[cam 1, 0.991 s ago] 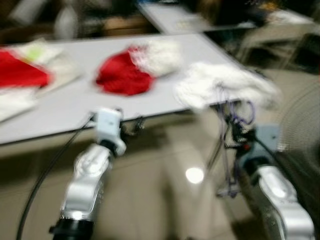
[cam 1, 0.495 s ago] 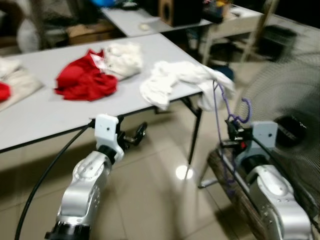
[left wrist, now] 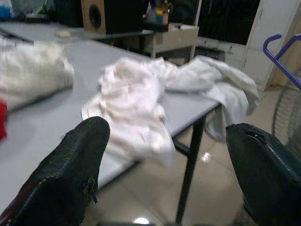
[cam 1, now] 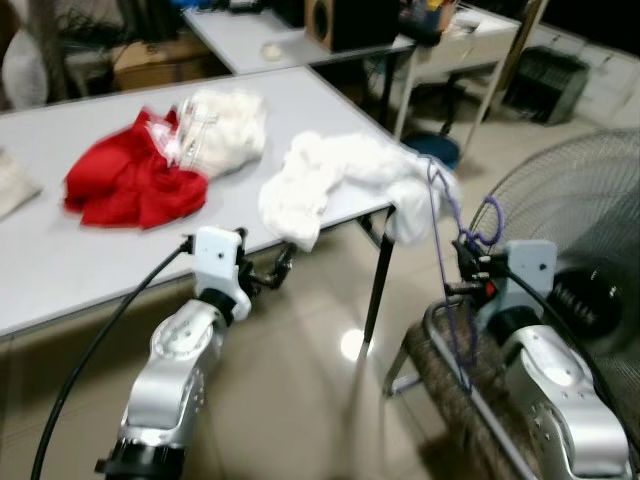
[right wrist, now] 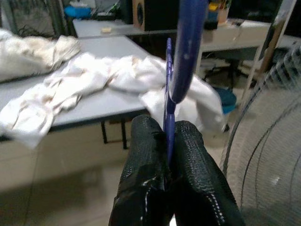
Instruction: Hang hanger
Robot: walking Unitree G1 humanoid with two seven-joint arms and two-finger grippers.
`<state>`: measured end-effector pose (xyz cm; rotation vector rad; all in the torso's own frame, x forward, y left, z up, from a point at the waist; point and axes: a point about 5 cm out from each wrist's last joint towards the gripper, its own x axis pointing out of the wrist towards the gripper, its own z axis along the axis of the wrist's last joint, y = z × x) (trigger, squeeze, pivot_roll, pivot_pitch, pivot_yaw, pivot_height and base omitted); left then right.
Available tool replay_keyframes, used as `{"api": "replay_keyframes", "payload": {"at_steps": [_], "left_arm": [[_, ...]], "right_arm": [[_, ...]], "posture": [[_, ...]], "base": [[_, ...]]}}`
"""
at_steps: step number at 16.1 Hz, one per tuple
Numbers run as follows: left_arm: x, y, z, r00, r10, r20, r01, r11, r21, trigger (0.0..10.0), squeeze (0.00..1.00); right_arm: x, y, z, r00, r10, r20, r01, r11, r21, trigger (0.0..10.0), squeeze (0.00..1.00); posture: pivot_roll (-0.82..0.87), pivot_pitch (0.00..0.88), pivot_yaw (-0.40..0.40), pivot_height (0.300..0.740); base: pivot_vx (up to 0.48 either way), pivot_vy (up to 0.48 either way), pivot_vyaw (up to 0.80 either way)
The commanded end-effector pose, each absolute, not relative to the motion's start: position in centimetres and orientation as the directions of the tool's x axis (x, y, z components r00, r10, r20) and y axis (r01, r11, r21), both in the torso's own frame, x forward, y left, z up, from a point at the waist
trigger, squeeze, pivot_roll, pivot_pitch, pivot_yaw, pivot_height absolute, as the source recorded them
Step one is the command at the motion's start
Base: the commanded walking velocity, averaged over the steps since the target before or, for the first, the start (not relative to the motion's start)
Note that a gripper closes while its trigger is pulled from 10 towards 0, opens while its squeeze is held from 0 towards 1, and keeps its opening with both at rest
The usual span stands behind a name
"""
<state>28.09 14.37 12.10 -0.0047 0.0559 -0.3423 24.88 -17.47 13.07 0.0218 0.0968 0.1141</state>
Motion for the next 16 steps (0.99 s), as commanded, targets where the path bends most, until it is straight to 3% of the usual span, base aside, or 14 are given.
{"api": "replay_keyframes", "payload": {"at_steps": [1,3,5,9,10,12,13,14,15,16], "left_arm": [[28.4,15.1,12.4,0.950,-0.309,-0.050,0.310,0.951,0.009,10.0,1.00],[28.6,15.0,12.3,0.949,-0.312,-0.051,0.313,0.950,0.016,10.0,1.00],[29.3,15.6,12.1,0.966,-0.244,-0.080,0.250,0.966,0.068,10.0,1.00],[29.2,16.5,11.8,0.972,-0.214,-0.097,0.222,0.973,0.070,10.0,1.00],[29.2,16.7,11.8,0.973,-0.210,-0.100,0.218,0.973,0.076,10.0,1.00],[29.3,16.8,11.8,0.974,-0.199,-0.105,0.209,0.973,0.093,10.0,1.00],[29.1,16.8,11.6,0.969,-0.215,-0.122,0.226,0.970,0.085,10.0,0.87],[28.8,16.7,11.1,0.952,-0.259,-0.162,0.275,0.958,0.084,10.0,0.67],[28.4,17.0,10.4,0.933,-0.280,-0.225,0.309,0.946,0.103,8.4,0.24],[28.3,17.7,9.8,0.927,-0.257,-0.274,0.296,0.949,0.110,1.7,0.00]], "right_arm": [[25.1,-16.5,13.4,0.985,0.151,-0.084,-0.149,0.988,0.037,10.0,0.00],[25.1,-16.3,13.4,0.978,0.188,-0.087,-0.185,0.982,0.040,10.0,0.00],[24.8,-15.3,13.5,0.939,0.332,-0.087,-0.330,0.943,0.032,10.0,0.00],[24.6,-15.1,13.5,0.930,0.354,-0.102,-0.358,0.933,-0.029,10.0,0.00],[24.7,-15.1,13.6,0.928,0.358,-0.108,-0.366,0.928,-0.074,10.0,0.00],[24.6,-15.1,13.7,0.934,0.347,-0.080,-0.351,0.936,-0.035,10.0,0.00],[24.6,-15.1,13.6,0.936,0.344,-0.080,-0.346,0.938,-0.011,10.0,0.00],[24.6,-15.1,13.6,0.934,0.346,-0.083,-0.348,0.937,-0.009,10.0,0.00],[24.5,-15.2,13.5,0.934,0.348,-0.085,-0.350,0.937,-0.011,10.0,0.00],[24.5,-15.2,13.5,0.933,0.349,-0.084,-0.351,0.936,-0.011,10.0,0.00]], "posture": [[-0.14,0.003,-0.013,0.740],[-0.14,0.000,-0.013,0.740],[-0.14,0.000,-0.012,0.740],[-0.14,0.000,-0.011,0.740],[-0.14,0.000,-0.009,0.740],[-0.14,0.000,-0.007,0.740],[-0.13,0.000,-0.004,0.740],[-0.13,0.000,-0.002,0.740],[-0.13,0.000,-0.001,0.740],[-0.13,0.000,0.001,0.740]], "base": [[0.394,0.000,-0.80],[0.394,0.000,-0.69],[0.382,0.000,0.00],[0.373,0.000,0.00],[0.386,0.000,0.80],[0.356,0.000,0.80],[0.000,0.000,0.00],[0.000,0.000,0.00],[0.000,0.000,0.00],[0.000,0.000,0.00]]}}
